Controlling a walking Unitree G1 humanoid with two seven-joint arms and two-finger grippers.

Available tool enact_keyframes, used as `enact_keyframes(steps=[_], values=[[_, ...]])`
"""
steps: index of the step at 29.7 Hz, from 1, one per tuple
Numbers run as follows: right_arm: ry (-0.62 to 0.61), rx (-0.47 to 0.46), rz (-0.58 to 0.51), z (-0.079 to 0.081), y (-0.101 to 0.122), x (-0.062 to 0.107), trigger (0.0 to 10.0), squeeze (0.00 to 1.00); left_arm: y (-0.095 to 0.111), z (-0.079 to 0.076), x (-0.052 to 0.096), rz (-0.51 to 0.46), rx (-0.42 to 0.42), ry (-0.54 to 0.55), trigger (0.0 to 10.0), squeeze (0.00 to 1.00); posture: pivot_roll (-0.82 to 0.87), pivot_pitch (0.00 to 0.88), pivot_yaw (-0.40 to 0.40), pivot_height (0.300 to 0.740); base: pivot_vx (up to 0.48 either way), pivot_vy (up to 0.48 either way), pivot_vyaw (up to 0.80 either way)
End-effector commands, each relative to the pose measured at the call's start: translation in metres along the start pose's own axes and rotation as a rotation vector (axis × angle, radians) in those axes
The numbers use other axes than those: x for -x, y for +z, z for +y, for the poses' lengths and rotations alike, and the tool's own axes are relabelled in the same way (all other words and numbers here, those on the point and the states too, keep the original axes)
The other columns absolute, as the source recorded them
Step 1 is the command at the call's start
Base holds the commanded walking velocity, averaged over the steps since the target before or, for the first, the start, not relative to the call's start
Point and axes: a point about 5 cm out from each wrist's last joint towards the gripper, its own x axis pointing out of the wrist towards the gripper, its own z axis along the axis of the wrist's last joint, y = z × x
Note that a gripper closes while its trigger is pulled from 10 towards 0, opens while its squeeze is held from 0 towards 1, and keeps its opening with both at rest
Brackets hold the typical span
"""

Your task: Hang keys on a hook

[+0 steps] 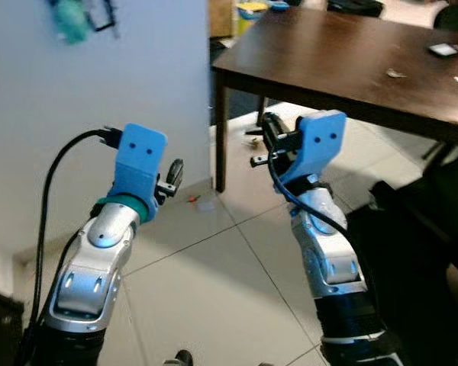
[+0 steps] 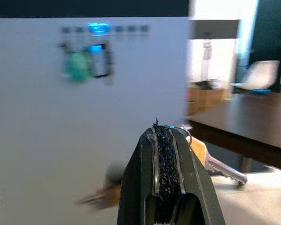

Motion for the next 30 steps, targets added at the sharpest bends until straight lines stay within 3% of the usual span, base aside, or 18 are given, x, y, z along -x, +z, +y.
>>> enact_keyframes(steps=[1,11,19,30], values=[[0.008,0.001,-0.024,0.002,0.005,-0.002,10.0,0.00,0.002,-0.001,0.003,-0.016,-0.008,0.002,10.0,0.00,0.01,0.091,0.095,0.740,0.000,0.000,0.77],[-0.003,-0.013,-0.021,0.001,0.004,-0.001,10.0,0.00,0.006,-0.001,0.002,-0.053,-0.021,0.005,10.0,0.00,0.00,0.095,0.097,0.740,0.073,0.000,0.75],[-0.018,-0.039,-0.037,0.000,0.006,-0.001,10.0,0.00,0.008,-0.002,0.000,-0.057,-0.024,0.003,10.0,0.00,0.00,0.097,0.097,0.740,0.418,0.150,0.00],[-0.063,0.028,-0.102,-0.011,0.020,-0.004,10.0,0.00,0.013,-0.005,-0.003,-0.081,-0.014,-0.003,10.0,0.00,-0.02,0.087,0.097,0.740,0.410,0.247,0.00]])
